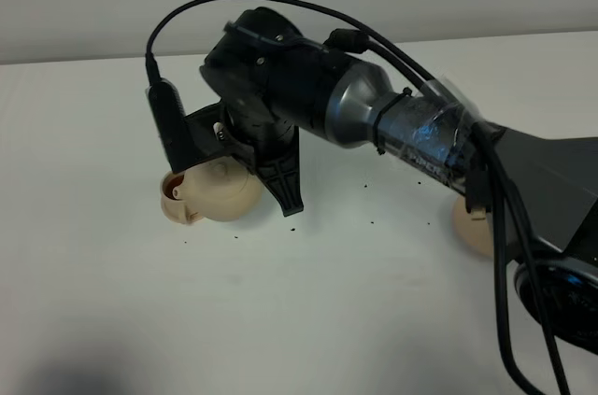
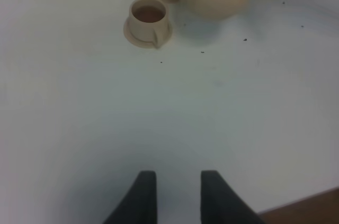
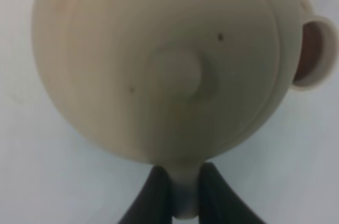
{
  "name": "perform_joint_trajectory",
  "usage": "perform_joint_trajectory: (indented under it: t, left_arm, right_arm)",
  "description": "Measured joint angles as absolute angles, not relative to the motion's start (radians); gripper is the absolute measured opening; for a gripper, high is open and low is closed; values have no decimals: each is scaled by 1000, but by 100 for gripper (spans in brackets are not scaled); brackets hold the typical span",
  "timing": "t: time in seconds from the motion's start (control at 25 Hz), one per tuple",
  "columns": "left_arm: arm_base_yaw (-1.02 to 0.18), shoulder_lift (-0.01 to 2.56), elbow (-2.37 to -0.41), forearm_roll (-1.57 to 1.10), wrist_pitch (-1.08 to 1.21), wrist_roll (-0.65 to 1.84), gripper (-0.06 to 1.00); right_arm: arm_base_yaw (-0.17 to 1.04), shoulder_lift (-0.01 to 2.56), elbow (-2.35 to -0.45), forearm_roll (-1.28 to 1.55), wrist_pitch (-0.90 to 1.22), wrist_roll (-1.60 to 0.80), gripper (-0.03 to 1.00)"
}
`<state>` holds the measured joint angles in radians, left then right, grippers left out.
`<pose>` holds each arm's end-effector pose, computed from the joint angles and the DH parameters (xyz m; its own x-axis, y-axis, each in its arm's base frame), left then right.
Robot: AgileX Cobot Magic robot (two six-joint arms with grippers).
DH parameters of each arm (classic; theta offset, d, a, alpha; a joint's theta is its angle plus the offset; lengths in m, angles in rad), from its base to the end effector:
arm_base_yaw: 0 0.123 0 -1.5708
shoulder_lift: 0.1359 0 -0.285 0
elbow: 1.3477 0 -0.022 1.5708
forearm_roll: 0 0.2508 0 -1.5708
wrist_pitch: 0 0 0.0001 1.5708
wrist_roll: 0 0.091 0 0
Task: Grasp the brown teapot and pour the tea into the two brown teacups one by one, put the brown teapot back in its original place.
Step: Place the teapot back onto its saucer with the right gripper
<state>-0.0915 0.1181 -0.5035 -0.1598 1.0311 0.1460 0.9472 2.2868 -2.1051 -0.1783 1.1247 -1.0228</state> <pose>0.0129 -0.0137 0.2809 -0.5088 0.1097 -0.8539 0.2389 0.9709 -0.0177 0.3024 0.3954 0.2248 0.4372 -0.8990 -0.0252 -0.8359 -0.3959 -0.3801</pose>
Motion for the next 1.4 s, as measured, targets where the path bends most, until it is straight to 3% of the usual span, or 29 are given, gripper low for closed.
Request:
perform_joint_trajectory:
  t: [0.32,1.4]
  left_arm:
    - [-92,118,-504,-160,1031,146,23]
    - [-92,118,-504,-160,1031,146,23]
  right_arm:
    - [876,2292,-2105,-23,1179,-988,11]
    - [828,2320,-2105,-125,1220,-913,11]
